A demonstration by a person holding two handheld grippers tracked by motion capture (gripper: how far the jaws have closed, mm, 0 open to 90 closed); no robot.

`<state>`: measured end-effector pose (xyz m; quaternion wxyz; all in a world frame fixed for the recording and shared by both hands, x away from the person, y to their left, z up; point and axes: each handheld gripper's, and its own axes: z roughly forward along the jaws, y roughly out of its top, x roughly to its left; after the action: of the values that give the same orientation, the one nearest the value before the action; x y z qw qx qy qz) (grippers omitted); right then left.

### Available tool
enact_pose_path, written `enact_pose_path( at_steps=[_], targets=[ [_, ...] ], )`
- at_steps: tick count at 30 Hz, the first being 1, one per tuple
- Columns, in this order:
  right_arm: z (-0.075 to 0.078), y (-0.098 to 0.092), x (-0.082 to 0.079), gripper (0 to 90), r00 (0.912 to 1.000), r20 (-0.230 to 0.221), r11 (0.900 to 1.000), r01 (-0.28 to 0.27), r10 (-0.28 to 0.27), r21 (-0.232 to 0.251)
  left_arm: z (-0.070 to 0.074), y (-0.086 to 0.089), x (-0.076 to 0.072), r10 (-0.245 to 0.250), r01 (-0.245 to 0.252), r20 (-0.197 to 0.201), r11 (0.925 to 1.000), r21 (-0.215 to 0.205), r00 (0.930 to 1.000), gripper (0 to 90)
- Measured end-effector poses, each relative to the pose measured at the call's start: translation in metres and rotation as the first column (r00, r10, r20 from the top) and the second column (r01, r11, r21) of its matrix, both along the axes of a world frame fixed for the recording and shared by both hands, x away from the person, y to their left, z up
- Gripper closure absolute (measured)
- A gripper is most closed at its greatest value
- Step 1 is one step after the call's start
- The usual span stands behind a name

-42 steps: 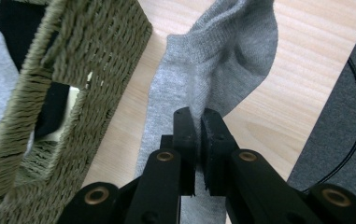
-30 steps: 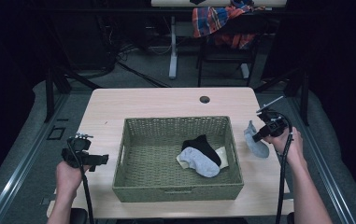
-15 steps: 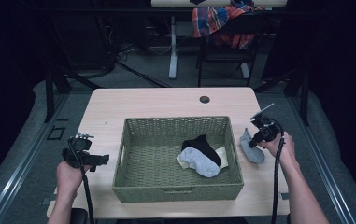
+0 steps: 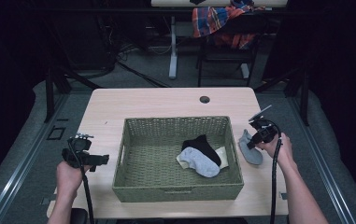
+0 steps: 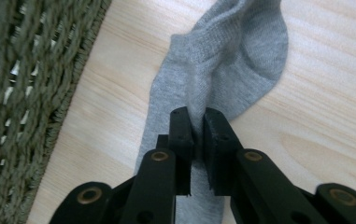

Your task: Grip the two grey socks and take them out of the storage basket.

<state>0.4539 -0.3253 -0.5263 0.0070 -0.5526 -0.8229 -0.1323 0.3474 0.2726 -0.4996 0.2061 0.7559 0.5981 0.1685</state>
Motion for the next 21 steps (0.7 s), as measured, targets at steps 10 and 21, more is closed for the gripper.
enact_pose_path(
  at_steps=[10, 21],
  targets=[
    [0.031, -0.008, -0.006, 47.5, 0.9967, 0.073, 0.997, 0.029, -0.035, 0.078, 0.000, 0.000, 0.000, 0.001, -0.001, 0.003, 1.0000, -0.004, 1.0000, 0.0],
    [0.085, -0.011, -0.022, 10.1, 0.9845, 0.174, 0.988, -0.006, -0.022, 0.155, 0.001, 0.001, 0.000, -0.002, 0.002, 0.001, 1.0000, -0.009, 1.0000, 0.0]
  ],
)
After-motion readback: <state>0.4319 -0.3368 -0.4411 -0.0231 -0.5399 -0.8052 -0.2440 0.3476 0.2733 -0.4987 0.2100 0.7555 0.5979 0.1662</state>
